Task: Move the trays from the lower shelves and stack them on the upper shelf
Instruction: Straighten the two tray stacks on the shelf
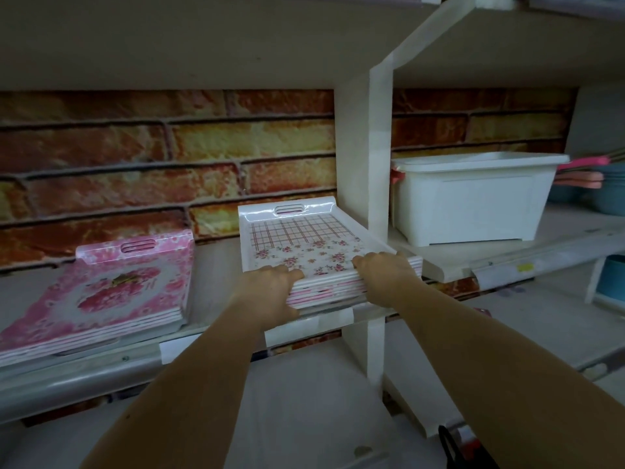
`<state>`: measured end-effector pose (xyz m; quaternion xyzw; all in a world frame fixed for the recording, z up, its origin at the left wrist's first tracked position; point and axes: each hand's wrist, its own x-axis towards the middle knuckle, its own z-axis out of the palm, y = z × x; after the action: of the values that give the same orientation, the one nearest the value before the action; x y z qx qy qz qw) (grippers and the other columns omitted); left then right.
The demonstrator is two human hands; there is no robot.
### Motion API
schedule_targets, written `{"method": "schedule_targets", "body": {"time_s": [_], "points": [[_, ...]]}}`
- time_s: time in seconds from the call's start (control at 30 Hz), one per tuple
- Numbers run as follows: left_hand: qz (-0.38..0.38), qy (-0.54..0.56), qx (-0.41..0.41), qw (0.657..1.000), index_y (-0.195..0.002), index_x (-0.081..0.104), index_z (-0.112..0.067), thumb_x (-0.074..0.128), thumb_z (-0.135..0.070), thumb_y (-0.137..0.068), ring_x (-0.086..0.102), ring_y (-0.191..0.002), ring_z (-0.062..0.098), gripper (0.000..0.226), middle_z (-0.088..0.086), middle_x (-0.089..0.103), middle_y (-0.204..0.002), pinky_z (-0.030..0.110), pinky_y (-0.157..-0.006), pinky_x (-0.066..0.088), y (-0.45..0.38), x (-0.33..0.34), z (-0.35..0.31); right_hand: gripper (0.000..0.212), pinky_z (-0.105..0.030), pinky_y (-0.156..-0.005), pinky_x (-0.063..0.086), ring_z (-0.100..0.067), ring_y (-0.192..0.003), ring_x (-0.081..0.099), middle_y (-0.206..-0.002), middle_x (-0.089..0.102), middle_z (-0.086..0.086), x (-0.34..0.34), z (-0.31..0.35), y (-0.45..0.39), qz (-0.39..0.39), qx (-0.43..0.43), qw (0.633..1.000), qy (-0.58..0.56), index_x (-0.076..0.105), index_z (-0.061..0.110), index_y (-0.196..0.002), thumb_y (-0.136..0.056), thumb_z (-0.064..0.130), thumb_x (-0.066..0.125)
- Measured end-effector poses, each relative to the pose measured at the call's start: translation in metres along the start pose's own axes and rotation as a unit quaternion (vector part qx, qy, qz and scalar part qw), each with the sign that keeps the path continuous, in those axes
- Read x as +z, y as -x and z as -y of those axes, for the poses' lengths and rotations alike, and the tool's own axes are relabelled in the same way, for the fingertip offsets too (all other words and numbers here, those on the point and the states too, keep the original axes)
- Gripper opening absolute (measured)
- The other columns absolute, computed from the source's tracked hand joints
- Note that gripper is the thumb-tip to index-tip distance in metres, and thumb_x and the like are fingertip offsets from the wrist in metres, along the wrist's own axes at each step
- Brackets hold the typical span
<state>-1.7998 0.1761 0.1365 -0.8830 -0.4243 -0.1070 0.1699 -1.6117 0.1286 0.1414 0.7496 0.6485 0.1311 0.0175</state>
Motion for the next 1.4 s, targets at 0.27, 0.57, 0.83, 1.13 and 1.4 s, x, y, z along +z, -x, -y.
{"method": "schedule_targets", "body": {"time_s": [0.27, 0.57, 0.83, 1.13, 1.4], "points": [[0.014, 0.018, -0.002, 1.0, -0.135, 0.04, -0.035, 0.059, -0.057, -0.081, 0.052, -0.113, 0.016, 0.061, -0.005, 0.055, -0.124, 0.029, -0.087, 0.044, -0.03, 0.008, 0.005, 0.045, -0.045, -0.104, 0.032, -0.024, -0.118, 0.048, -0.125, 0.053, -0.006, 0.009, -0.011, -0.032, 0.003, 0.004, 1.0, -0.001, 0.041, 0.016, -0.131, -0.089, 0.014, 0.056], [0.033, 0.016, -0.01, 0.999, -0.134, 0.041, -0.034, 0.06, -0.059, -0.08, 0.052, -0.113, 0.015, 0.063, -0.006, 0.055, -0.123, 0.027, -0.087, 0.043, -0.054, 0.016, 0.015, 0.046, -0.048, -0.108, 0.028, -0.026, -0.122, 0.044, -0.128, 0.05, -0.008, 0.014, -0.013, -0.056, -0.005, 0.006, 1.0, -0.03, 0.039, 0.014, -0.133, -0.09, 0.011, 0.055], [0.057, 0.04, -0.044, 0.997, -0.143, 0.027, -0.029, 0.07, -0.063, -0.066, 0.029, -0.135, 0.021, 0.095, 0.0, 0.035, -0.146, 0.038, -0.112, 0.021, -0.049, 0.009, 0.01, 0.062, -0.056, -0.114, 0.019, -0.029, -0.132, 0.035, -0.138, 0.043, -0.011, 0.004, -0.018, -0.052, 0.045, 0.009, 0.998, -0.041, 0.031, 0.016, -0.141, -0.086, 0.016, 0.059], [0.088, 0.027, -0.187, 0.978, -0.148, 0.019, -0.026, 0.071, -0.062, -0.067, 0.026, -0.138, 0.026, 0.103, 0.005, 0.028, -0.152, 0.042, -0.113, 0.021, 0.053, -0.036, 0.099, 0.09, -0.056, -0.117, 0.002, -0.029, -0.147, 0.002, -0.157, 0.017, -0.011, -0.063, 0.105, -0.039, 0.081, -0.145, 0.98, -0.108, 0.012, 0.022, -0.152, -0.082, 0.023, 0.068], [0.154, -0.012, -0.251, 0.956, -0.146, 0.024, -0.025, 0.066, -0.066, -0.07, 0.034, -0.135, 0.023, 0.096, 0.003, 0.034, -0.149, 0.041, -0.112, 0.025, 0.155, -0.02, 0.196, 0.088, -0.041, -0.118, 0.021, -0.026, -0.142, 0.023, -0.154, 0.026, -0.008, -0.057, 0.248, -0.019, 0.066, -0.271, 0.952, -0.129, 0.019, 0.019, -0.151, -0.08, 0.019, 0.072]]}}
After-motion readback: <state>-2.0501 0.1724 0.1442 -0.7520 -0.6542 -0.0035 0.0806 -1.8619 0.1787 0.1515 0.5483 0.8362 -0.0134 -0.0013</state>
